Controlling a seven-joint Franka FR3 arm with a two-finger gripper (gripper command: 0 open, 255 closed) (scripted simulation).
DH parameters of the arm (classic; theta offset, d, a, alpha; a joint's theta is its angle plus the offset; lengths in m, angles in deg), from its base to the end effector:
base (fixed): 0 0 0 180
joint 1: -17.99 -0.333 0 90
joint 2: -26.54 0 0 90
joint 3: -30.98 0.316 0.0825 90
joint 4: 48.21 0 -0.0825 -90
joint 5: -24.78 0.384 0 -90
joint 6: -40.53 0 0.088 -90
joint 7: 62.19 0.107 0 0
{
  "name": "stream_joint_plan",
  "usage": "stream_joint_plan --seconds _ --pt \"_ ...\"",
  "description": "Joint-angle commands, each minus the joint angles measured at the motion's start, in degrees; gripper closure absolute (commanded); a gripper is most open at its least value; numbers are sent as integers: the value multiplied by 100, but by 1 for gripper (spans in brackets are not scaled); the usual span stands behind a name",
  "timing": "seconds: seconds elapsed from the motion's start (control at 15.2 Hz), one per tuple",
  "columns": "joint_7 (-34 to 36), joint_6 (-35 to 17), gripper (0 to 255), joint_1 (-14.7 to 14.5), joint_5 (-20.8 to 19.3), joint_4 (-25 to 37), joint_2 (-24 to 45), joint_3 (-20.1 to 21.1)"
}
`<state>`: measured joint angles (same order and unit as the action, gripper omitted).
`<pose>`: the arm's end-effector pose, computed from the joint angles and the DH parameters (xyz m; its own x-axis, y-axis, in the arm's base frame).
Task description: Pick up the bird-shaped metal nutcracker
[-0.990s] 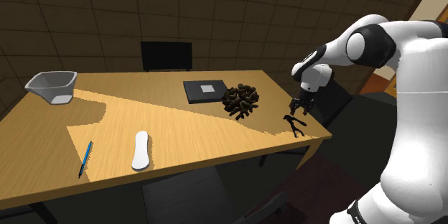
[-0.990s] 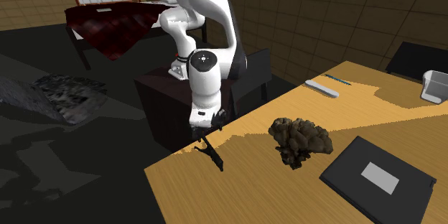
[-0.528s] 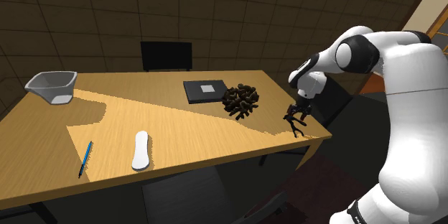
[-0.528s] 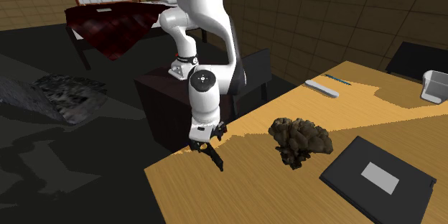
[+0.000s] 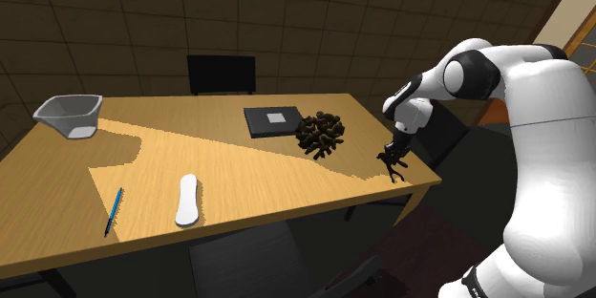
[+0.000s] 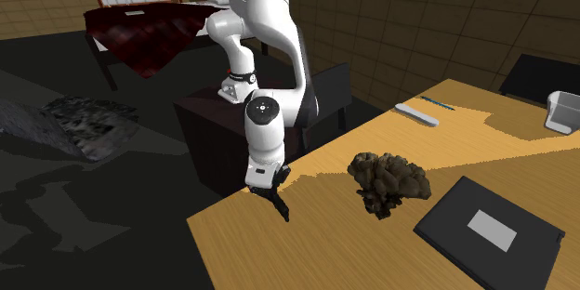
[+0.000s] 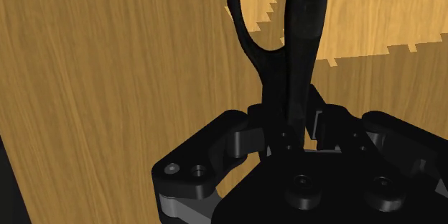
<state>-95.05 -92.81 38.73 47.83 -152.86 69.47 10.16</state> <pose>0.4726 -0.4016 0.1288 0.9170 -0.3699 -0.1490 -0.3847 -0.9190 -0.0862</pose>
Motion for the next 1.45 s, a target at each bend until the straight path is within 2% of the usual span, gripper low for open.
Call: stream_joint_plan --seconds 0.0,0.26,1.39 --pt "0 0 255 0 0 0 1 1" --pt "-1 0 255 1 0 1 3 1" --pt "235 691 255 -240 -389 -184 -903 -329"
